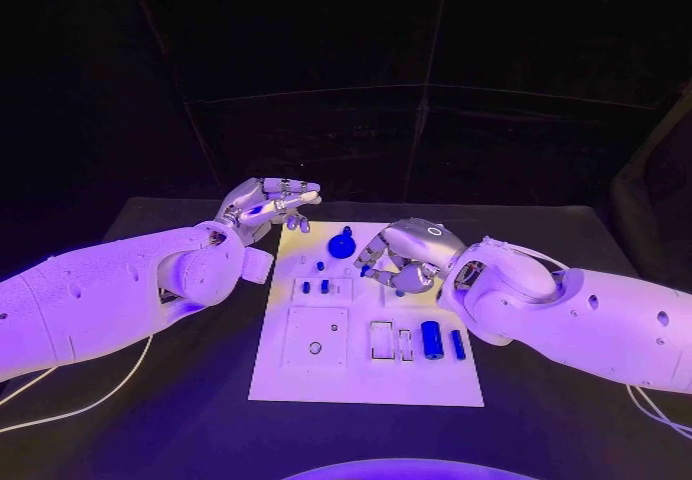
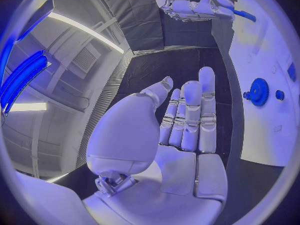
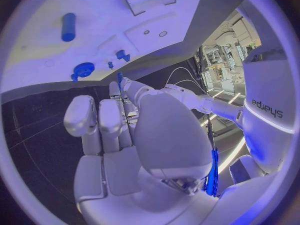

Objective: Assemble the parts on the task board

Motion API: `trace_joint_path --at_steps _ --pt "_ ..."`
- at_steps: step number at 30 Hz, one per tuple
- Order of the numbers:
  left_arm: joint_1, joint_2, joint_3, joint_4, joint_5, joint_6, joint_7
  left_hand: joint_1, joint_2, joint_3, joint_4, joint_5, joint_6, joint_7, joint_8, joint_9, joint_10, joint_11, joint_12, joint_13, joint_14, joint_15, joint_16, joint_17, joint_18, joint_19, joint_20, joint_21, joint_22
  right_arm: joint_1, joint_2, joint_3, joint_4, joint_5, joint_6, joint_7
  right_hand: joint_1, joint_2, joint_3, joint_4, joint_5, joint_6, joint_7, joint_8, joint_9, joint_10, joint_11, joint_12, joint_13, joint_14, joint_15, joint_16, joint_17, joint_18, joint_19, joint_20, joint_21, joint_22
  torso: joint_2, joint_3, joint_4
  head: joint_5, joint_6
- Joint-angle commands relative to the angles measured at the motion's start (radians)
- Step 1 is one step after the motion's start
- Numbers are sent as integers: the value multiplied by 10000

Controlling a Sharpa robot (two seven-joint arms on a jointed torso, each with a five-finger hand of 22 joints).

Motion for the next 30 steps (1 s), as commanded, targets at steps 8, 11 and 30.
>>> trace_joint_path --at_steps 8,11,30 --pt "15 18 9 48 38 127 59 63 22 -60 19 6 -68 20 59 -14 -58 9 61 8 -38 3 -31 -8 56 -57 2 -54 -9 -851 881 -18 -473 -135 478 399 -148 -15 88 -55 90 2 83 -62 -11 -40 102 -74 -3 296 -19 85 -15 -179 47 7 95 55 24 20 -33 375 -94" --pt "15 31 10 47 38 134 60 63 22 -60 19 6 -68 20 59 -14 -58 9 61 8 -38 3 -31 -8 56 -57 2 -54 -9 -962 1070 -18 -604 -292 622 327 -159 -18 96 -65 95 -4 86 -65 -12 -46 105 -78 -3 295 -16 85 -21 -181 51 10 102 65 13 2 -15 412 -120" --pt "14 83 10 -14 37 181 52 69 21 -73 14 6 -89 27 74 -15 -81 16 81 7 -54 8 -45 -27 56 -62 6 -75 -25 -1190 1607 -27 -1036 -1004 1123 -124 -212 -19 117 -82 88 -20 97 -71 -16 -55 116 -87 -2 292 -6 94 -31 -185 60 18 123 91 8 16 -22 698 -287"
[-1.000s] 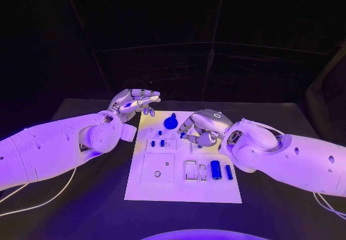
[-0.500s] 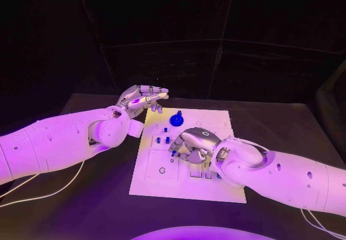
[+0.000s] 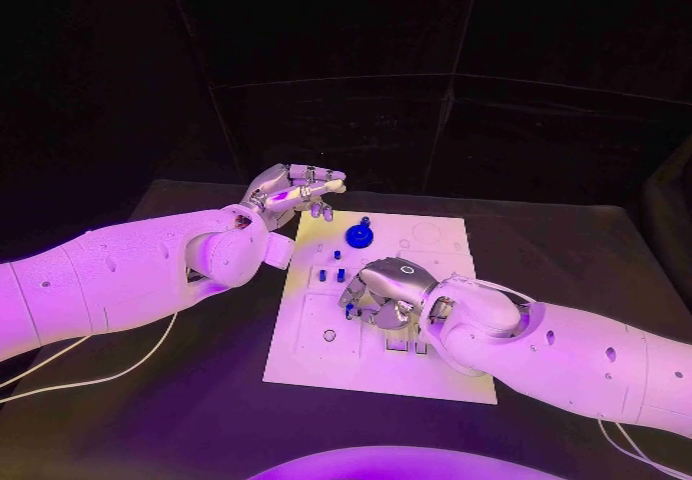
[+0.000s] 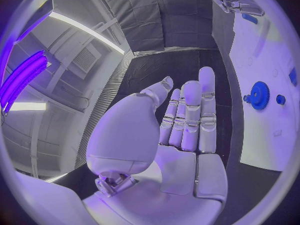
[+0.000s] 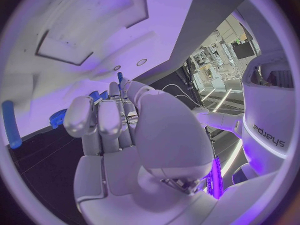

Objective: Assemble the parts on the task board

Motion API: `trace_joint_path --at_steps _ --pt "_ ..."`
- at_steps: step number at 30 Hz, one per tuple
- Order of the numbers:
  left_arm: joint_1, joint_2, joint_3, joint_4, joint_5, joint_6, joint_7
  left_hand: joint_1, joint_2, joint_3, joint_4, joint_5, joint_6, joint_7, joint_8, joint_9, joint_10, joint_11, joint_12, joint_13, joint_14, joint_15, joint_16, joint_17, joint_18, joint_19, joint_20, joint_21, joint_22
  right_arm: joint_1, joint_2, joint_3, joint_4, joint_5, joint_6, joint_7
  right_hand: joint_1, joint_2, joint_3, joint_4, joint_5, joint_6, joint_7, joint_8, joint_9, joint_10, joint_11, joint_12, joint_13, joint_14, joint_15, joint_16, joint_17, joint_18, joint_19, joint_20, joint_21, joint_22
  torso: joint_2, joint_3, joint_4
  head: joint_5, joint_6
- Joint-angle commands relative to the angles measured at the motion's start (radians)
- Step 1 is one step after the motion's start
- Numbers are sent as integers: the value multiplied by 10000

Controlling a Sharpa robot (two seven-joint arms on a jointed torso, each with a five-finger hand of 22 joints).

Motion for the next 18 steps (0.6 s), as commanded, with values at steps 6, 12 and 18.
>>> trace_joint_path --at_steps 6,12,18 --pt "13 16 9 -19 34 148 48 69 22 -74 14 6 -55 -9 36 -16 -82 16 33 9 -55 7 -46 -8 56 -62 5 -36 -9 5 77 1 -28 -477 423 -319 -139 -10 58 -26 29 -8 45 -53 11 -23 79 -48 -2 288 -4 46 -34 -183 51 21 34 -5 -1 0 -4 39 -43" --pt "13 20 9 -30 34 158 35 69 22 -74 14 6 -55 -9 36 -16 -82 16 33 9 -55 7 -46 -8 56 -62 5 -36 -9 3 86 1 -28 -535 544 -374 -143 -7 69 -36 33 -13 44 -54 10 -26 79 -50 -2 285 -3 42 -46 -182 49 23 34 -6 -5 2 -1 47 -77" --pt "13 22 9 -56 34 164 24 69 22 -74 14 6 -55 -9 36 -16 -82 16 33 9 -55 7 -46 -8 56 -62 5 -36 -9 2 78 0 1 -572 686 -401 -143 -7 69 -36 33 -13 44 -54 10 -26 79 -50 -2 285 -3 42 -46 -182 49 23 34 -6 -5 -1 -8 56 -82"
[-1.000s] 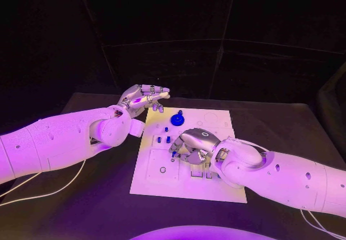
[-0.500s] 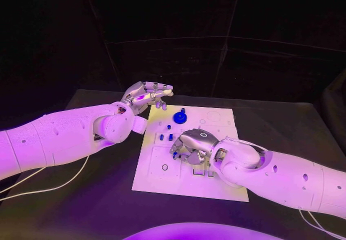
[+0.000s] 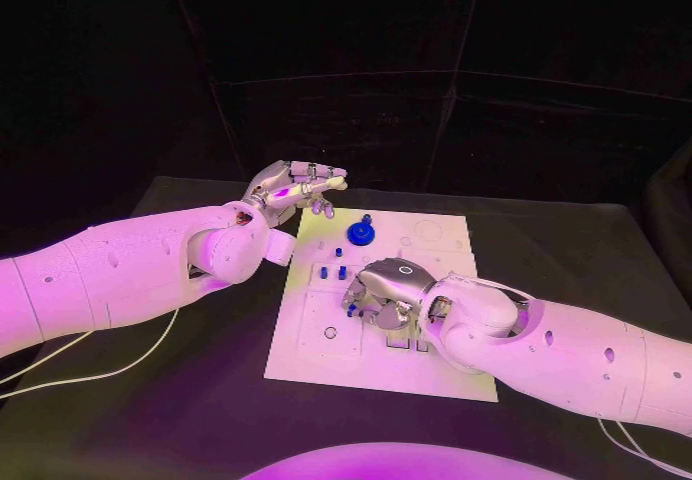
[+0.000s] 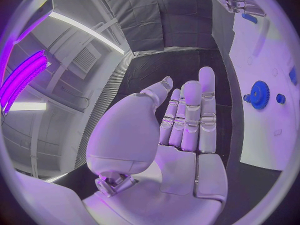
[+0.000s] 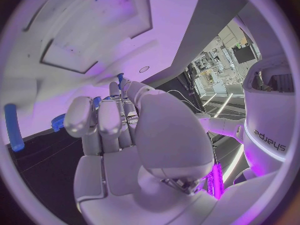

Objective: Assemble the parts on the task board

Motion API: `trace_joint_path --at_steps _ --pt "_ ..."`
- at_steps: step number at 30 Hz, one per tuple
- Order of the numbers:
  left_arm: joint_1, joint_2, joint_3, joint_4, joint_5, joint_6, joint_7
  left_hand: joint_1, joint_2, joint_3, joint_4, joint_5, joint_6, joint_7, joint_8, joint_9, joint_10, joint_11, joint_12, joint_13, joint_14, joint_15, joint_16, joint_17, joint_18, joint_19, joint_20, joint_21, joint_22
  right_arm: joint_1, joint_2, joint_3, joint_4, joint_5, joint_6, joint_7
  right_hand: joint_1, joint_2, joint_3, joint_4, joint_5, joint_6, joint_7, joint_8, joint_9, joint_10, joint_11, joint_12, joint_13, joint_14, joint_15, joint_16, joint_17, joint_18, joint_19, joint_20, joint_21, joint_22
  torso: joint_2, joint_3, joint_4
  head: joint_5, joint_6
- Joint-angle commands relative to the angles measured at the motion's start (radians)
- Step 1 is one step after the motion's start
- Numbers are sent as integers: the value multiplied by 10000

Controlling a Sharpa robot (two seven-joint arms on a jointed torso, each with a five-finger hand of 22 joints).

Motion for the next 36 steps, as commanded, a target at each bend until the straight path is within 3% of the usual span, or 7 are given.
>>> trace_joint_path --at_steps 1,10,13,17,22,30,36 --pt "13 13 9 -9 32 132 32 69 22 -45 -16 5 -55 -8 36 -16 -82 16 34 10 -55 7 -46 -9 55 -62 5 -36 -11 12 1 2 32 -189 262 -103 -104 33 39 -4 34 -12 45 -53 8 9 44 -50 -3 285 -3 45 -9 -183 49 23 34 -4 -2 -3 -8 6 -5" --pt "13 13 9 -15 32 148 18 69 22 -45 -16 5 -55 -8 36 -16 -82 16 34 10 -55 7 -46 -9 55 -62 5 -36 -11 12 38 1 51 -539 353 -232 -145 12 51 -37 23 -26 49 -55 6 -2 48 -59 -2 275 3 33 -41 -178 32 30 27 -18 4 -6 -4 1 -8" --pt "13 11 9 -14 32 152 11 61 27 -62 -9 5 -77 -1 53 -18 -107 23 55 9 -76 13 -68 -47 54 -65 11 -58 -27 12 66 -4 55 -614 425 -254 -340 -91 13 -40 22 -141 84 -88 -17 -148 92 -143 -24 241 43 -4 -122 -151 -67 57 -53 -144 6 -8 -5 2 -7" --pt "13 7 9 -11 32 163 -7 61 27 -62 -9 5 -77 -1 53 -18 -107 23 55 9 -76 13 -68 -47 54 -65 11 -58 -27 12 91 -18 38 -665 391 -328 -863 -401 -248 82 -16 -708 244 -120 -86 -966 306 -485 -65 30 243 -382 -661 43 -729 207 -718 -1109 -2 -11 -12 -3 -13" --pt "13 2 9 -8 32 191 -30 60 26 -65 -9 6 -81 0 55 -18 -111 24 57 9 -81 14 -74 -57 54 -65 11 -61 -30 12 86 -28 26 -684 21 -430 -1004 -475 -601 8 -124 -1203 323 -102 -72 -1737 452 -427 -42 -400 353 -1094 -1615 259 -1459 353 -1512 -2140 -4 -9 -9 -16 -12" --pt "13 -18 9 -9 32 219 -62 59 26 -69 -8 6 -88 2 57 -19 -118 26 60 8 -89 16 -84 -75 54 -66 12 -66 -33 7 -41 -33 185 -609 -926 -277 -952 -346 -715 -82 221 -1179 370 -60 -42 -1718 470 -160 -7 -390 363 -1013 -1629 257 -1411 381 -1524 -2119 2 2 4 -42 1" --pt "13 -41 8 -10 32 243 -83 59 26 -69 -8 6 -88 2 57 -19 -118 26 60 8 -89 16 -84 -75 54 -66 12 -66 -33 4 -487 -31 654 -254 -1657 -25 -965 -303 -730 -108 411 -1086 356 -43 -30 -1511 424 85 1 -285 329 -834 -1498 212 -1210 357 -1360 -1891 -8 1 -15 -50 39"
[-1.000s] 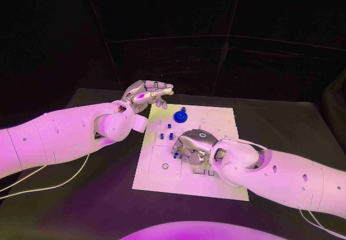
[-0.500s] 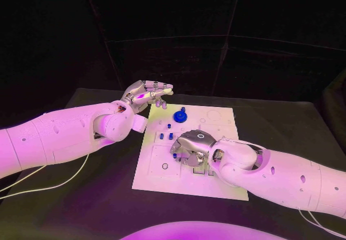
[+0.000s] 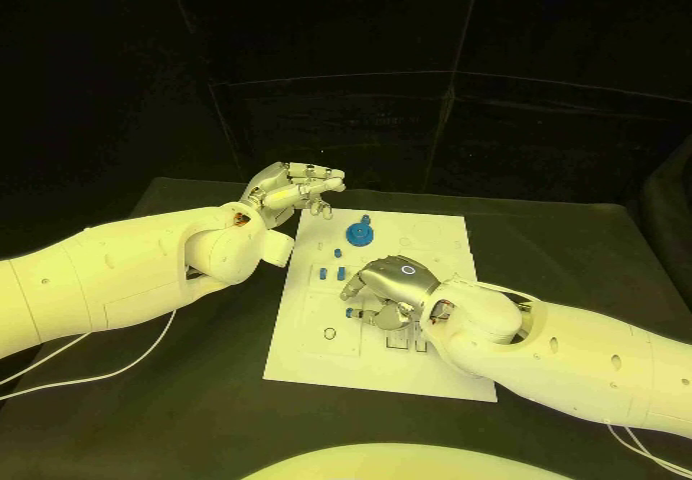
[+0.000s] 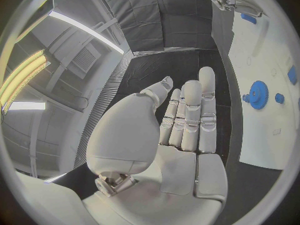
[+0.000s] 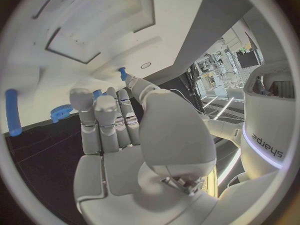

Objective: Assemble the parts on the task board

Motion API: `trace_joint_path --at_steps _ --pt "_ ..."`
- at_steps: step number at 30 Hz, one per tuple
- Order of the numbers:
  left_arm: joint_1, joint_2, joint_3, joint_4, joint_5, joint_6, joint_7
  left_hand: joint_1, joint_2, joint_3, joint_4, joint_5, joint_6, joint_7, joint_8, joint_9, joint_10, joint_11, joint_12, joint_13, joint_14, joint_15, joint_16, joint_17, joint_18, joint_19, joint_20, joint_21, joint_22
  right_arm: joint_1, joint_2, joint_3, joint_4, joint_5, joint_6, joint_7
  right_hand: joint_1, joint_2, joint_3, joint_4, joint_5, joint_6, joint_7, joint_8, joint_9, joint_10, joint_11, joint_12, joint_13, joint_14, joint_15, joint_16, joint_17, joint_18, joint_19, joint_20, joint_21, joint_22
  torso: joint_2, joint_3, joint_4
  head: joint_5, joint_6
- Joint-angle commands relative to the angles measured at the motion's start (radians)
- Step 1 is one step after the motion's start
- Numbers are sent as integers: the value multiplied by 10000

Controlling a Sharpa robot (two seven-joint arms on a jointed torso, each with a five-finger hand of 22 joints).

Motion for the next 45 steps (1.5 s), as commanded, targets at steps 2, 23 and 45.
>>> trace_joint_path --at_steps 2,23,45 --pt "13 -28 8 12 31 154 -2 59 26 -69 -8 6 -88 2 58 -11 -83 -10 61 9 -54 -20 -20 -7 55 -66 12 -67 -16 15 -513 10 476 435 -994 208 -48 93 -68 -25 80 101 4 21 11 196 -7 133 12 98 -60 140 110 32 158 -24 147 176 -10 -5 -18 -52 37" --pt "13 -71 6 32 31 225 -29 63 28 -77 -11 6 -103 4 68 -12 -100 -7 74 8 -71 -17 -37 -37 55 -68 16 -81 -27 1012 -2436 63 732 568 876 -1166 -117 -16 -1949 87 -85 -533 -298 -27 -10 -871 65 264 -18 -458 58 -779 -1484 271 -699 -21 -1019 -1198 -8 -10 -15 -310 269" --pt "12 -26 -3 -37 31 275 -54 63 28 -77 -11 6 -103 4 68 -12 -100 -7 74 8 -71 -17 -37 -37 55 -68 16 -81 -27 1038 -2061 59 476 487 1949 -1064 582 806 -1598 53 -516 273 -288 47 23 315 -203 855 -53 52 -158 -13 -919 80 107 -204 -318 -235 -4 -1 -18 -332 239"
